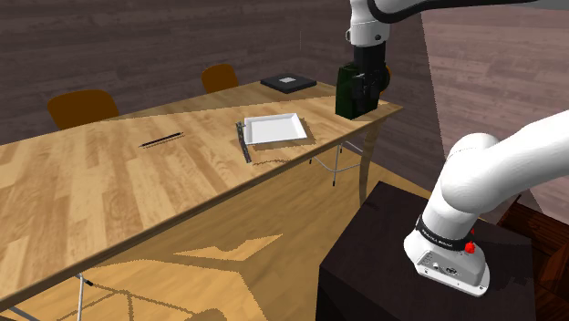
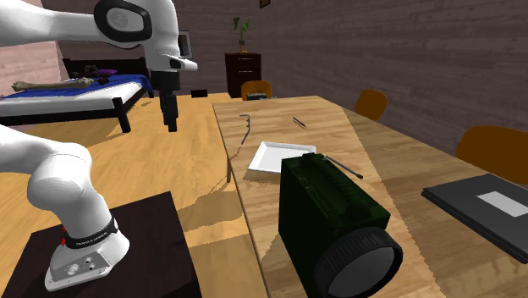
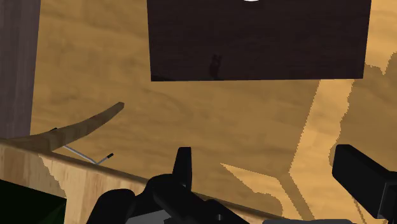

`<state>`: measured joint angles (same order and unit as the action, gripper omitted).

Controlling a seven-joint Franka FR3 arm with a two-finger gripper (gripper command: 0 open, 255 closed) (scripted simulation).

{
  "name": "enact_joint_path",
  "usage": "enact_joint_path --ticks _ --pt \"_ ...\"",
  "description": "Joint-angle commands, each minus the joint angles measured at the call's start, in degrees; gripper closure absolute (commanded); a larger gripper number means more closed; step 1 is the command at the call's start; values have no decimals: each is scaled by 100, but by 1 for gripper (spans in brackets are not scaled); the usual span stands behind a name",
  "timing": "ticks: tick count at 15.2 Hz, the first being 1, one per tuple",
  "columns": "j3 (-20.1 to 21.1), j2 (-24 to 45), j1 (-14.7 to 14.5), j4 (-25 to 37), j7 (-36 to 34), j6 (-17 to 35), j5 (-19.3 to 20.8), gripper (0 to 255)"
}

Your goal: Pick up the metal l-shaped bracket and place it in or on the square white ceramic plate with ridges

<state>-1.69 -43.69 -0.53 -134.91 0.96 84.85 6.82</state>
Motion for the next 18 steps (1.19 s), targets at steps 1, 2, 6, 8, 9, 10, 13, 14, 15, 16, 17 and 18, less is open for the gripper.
enact_joint_path --ticks 1,2,6,8,9,10,13,14,15,16,17,18 --pt "0 0 0 0 0 0 0 0" --pt "70 155 -17 39 -136 121 -79 0" --pt "338 822 -73 273 -654 587 -352 0" --pt "462 1178 -97 436 -902 803 -460 0" --pt "522 1360 -106 529 -1023 906 -507 0" --pt "580 1546 -117 630 -1143 1004 -548 0" --pt "744 2117 -139 976 -1495 1274 -643 0" --pt "793 2312 -148 1107 -1611 1354 -665 0" --pt "842 2508 -154 1245 -1726 1428 -682 0" --pt "889 2707 -161 1391 -1840 1498 -694 0" --pt "933 2907 -168 1544 -1953 1561 -701 0" --pt "975 3109 -176 1705 -2066 1619 -703 0"
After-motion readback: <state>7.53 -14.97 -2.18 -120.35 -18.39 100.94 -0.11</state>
